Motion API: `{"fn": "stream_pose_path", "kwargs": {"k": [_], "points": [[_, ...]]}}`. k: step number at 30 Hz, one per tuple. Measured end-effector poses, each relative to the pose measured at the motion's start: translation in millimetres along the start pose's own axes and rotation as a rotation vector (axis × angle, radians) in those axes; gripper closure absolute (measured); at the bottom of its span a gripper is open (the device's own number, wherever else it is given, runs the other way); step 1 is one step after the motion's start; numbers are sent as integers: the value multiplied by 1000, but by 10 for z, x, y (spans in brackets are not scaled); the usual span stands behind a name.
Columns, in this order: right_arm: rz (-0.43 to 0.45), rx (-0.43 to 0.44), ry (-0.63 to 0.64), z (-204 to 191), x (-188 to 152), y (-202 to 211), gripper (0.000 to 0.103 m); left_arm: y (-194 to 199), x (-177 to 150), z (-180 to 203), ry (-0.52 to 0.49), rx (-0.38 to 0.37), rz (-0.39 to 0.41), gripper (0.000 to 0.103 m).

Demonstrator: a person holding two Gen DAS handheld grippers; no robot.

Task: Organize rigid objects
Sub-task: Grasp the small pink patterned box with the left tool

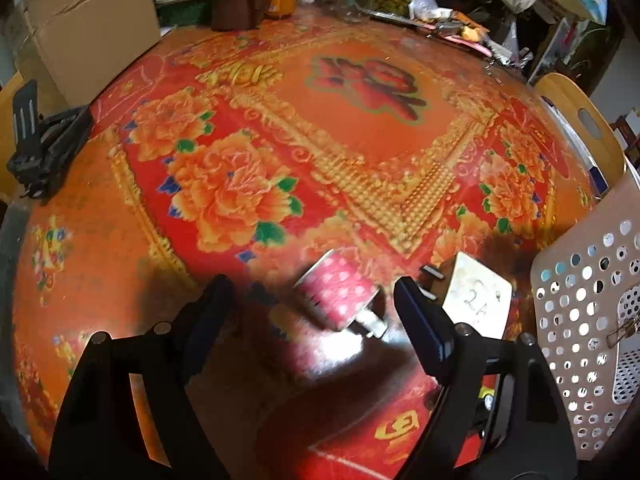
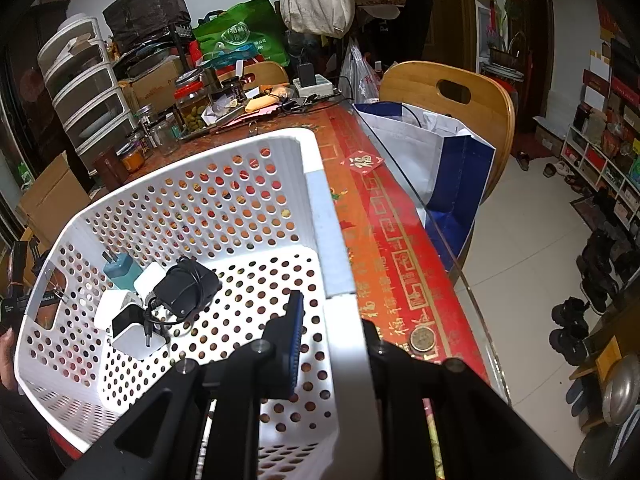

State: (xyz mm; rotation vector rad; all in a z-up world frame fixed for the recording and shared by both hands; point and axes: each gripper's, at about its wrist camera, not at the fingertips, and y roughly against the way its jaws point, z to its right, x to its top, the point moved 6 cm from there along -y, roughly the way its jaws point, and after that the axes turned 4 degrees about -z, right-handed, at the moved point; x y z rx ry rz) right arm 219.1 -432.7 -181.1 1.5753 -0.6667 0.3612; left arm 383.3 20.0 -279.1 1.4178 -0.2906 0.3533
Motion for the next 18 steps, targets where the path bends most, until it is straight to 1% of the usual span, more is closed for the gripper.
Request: {"fn": "stream_pose_path", "kwargs": {"k": [4, 8, 9, 10, 11, 13, 14, 16, 18], "points": [[-16, -28, 24, -15, 5, -11, 87, -1, -30, 65, -46, 47, 28, 22], [-18, -23, 19, -9, 4, -14, 87, 14, -42, 67, -53, 52, 48, 23], [-18, -20, 18, -8, 3, -15, 87, 19, -46, 64, -52, 54, 54, 26], [-18, -20, 18, -9, 2, -16, 87, 33, -47, 66, -54, 55, 63, 35], [-19, -24, 19, -7, 2, -17, 87, 48, -50, 60, -54, 53, 69, 41], [-20, -27, 21, -4, 4, -23, 87, 79, -51, 41, -50, 55, 82, 63], [-21, -28, 21, -3, 6, -28, 87, 91, -54, 28, -46, 55, 87, 67], [-24, -33, 24, -6, 13, -34, 87, 104, -63, 5, -41, 67, 93, 68], [-25, -32, 26, -12, 11, -34, 87, 126, -70, -25, -36, 103, 107, 68]]}}
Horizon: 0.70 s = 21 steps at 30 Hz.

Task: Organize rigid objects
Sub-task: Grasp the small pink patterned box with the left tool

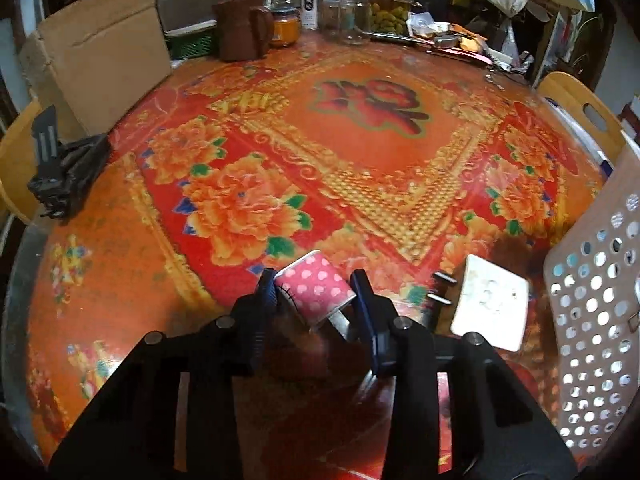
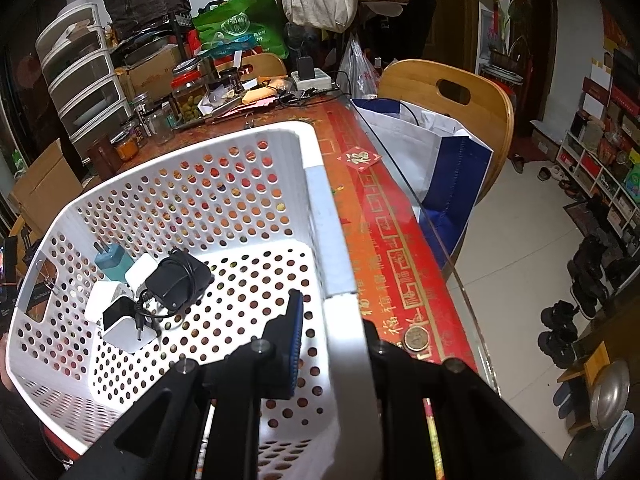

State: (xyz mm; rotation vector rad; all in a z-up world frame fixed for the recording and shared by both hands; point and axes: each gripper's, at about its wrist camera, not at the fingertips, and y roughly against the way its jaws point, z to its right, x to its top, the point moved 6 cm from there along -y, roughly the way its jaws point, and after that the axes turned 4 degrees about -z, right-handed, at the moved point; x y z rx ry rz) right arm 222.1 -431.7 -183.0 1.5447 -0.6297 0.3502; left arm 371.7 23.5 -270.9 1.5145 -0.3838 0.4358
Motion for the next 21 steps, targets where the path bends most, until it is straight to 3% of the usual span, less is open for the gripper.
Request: {"fn": "stream_pose_path", "kwargs": {"k": [12, 21], "points": [[1, 10, 12, -16, 7, -12, 87, 381, 69, -154, 36, 146, 145, 68], [10, 19, 17, -24, 4, -8, 87, 1147, 154, 7, -4, 192, 233, 68]]}}
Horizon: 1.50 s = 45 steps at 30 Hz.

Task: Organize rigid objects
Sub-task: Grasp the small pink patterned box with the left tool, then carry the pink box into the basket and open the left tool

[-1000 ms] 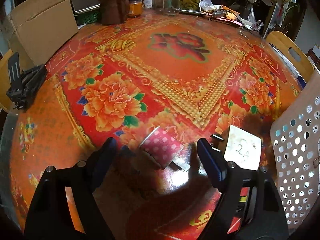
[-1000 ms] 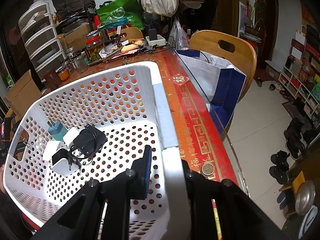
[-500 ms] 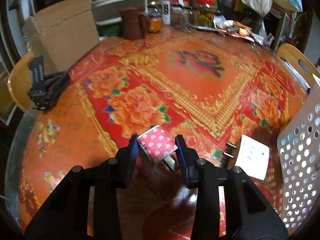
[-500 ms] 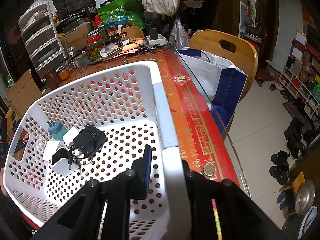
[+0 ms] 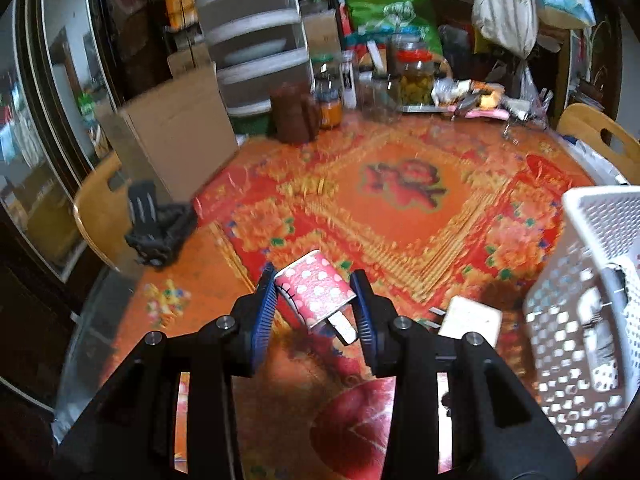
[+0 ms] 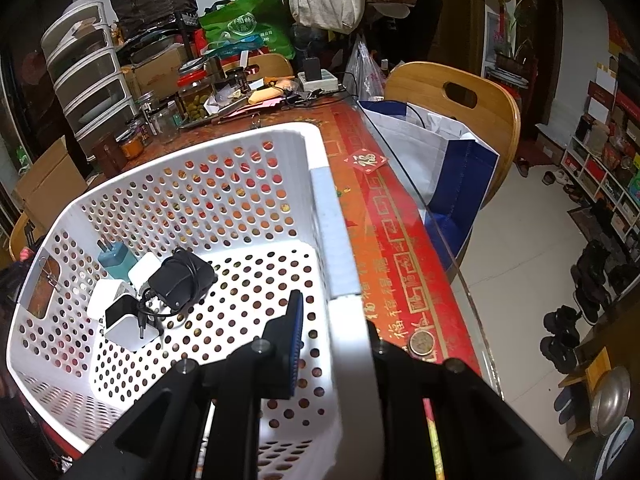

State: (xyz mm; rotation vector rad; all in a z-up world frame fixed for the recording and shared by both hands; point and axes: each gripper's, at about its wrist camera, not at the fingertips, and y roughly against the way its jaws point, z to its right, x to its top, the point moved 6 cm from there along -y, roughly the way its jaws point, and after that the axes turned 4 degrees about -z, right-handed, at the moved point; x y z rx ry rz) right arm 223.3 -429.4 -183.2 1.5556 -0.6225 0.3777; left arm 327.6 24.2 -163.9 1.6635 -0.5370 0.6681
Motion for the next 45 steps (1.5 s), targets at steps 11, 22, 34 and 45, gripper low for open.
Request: {"fn": "stream_pose_path", "kwargs": {"k": [11, 22, 34, 45], "points": [[11, 13, 1, -11, 15, 11, 87, 845, 297, 409, -57, 6, 119, 68], [18, 17, -3, -8, 20, 16, 87, 1364, 370, 1320, -193, -80, 162, 68], [21, 21, -4, -11, 19, 25, 87, 1119, 117, 2499, -373, -311, -113, 68], [18, 29, -3, -23, 17, 25, 85, 615, -248, 3153, -550, -362, -431, 68]]}}
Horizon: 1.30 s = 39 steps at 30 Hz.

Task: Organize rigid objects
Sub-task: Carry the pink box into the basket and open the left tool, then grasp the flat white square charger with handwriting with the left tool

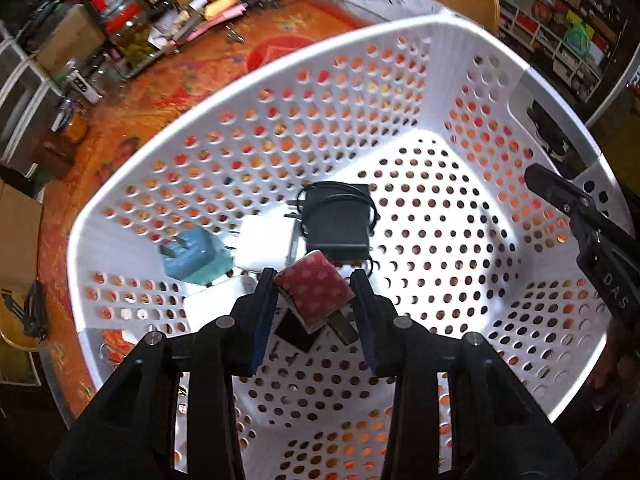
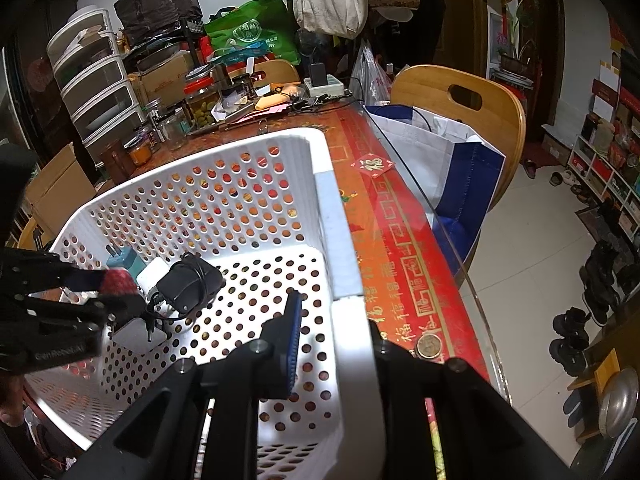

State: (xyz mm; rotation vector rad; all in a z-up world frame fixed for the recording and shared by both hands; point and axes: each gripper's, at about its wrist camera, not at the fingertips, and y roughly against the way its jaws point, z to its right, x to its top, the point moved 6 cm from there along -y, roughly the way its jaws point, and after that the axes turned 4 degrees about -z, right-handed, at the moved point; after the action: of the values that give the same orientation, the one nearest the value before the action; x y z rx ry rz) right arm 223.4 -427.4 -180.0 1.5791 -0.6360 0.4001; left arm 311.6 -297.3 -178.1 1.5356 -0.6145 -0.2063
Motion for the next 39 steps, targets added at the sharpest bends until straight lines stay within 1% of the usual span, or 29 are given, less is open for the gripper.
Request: {"fn": "stream_pose_path", "kwargs": {"k": [4, 9, 11, 12, 13, 14, 16, 17, 18, 19, 20, 21, 22, 24, 25, 26, 28, 30, 32, 34, 37, 39], "points": [[1, 2, 0, 1, 5, -1, 85, -127, 48, 100, -21, -29, -76, 68], [-1, 2, 1, -3, 0, -1, 85, -196, 88, 203, -63, -17, -110, 68], [-2, 2, 1, -8, -4, -1, 85, -180, 92, 222, -68, -22, -102, 66], [-3, 3, 1, -7, -4, -2, 85, -150, 101, 217, -64, -25, -84, 58], [-3, 2, 0, -7, -2, -4, 85, -80, 110, 192, -56, -24, -46, 48], [-4, 2, 0, -8, 0, -5, 85, 14, 102, 153, -51, -27, -16, 44], [-4, 2, 0, -6, 3, -6, 85, 279, 42, 52, -33, -65, 68, 40], [-6, 1, 1, -10, 3, -8, 85, 397, -2, -12, -25, -65, 101, 38], [-8, 0, 2, -8, 2, -12, 85, 580, -79, -125, -10, -52, 151, 34], [-9, -1, 3, -8, 2, -16, 85, 708, -122, -208, 2, -45, 183, 28], [-9, -2, 4, -9, 1, -18, 85, 897, -212, -352, 25, -39, 231, 26], [-9, -1, 4, -10, -1, -20, 85, 1100, -341, -527, 57, -27, 289, 19], [-8, -1, 4, -9, -4, -19, 85, 1215, -415, -685, 79, -13, 325, 10], [-7, 0, 4, -3, -6, -21, 85, 1476, -689, -1051, 142, 33, 413, 0], [-7, 1, 4, -1, -7, -21, 85, 1549, -831, -1244, 179, 55, 444, 0], [-6, 2, 4, -1, -10, -21, 85, 1557, -996, -1483, 232, 68, 450, 0], [-6, 1, 3, 0, -11, -21, 85, 1414, -1229, -1753, 310, 43, 429, 0], [-7, 1, 4, -1, -12, -22, 85, 1047, -1396, -1988, 369, -1, 352, 0], [-7, 1, 5, -1, -15, -20, 85, 719, -1465, -2135, 393, -22, 288, 0], [-6, 2, 5, -1, -16, -20, 85, 377, -1466, -2233, 394, -31, 249, 0], [-8, 1, 3, 1, -12, -19, 85, 49, -1401, -2371, 395, -25, 242, 0], [-11, -1, 0, 3, -12, -17, 85, -114, -1353, -2434, 395, -38, 224, 0]]}}
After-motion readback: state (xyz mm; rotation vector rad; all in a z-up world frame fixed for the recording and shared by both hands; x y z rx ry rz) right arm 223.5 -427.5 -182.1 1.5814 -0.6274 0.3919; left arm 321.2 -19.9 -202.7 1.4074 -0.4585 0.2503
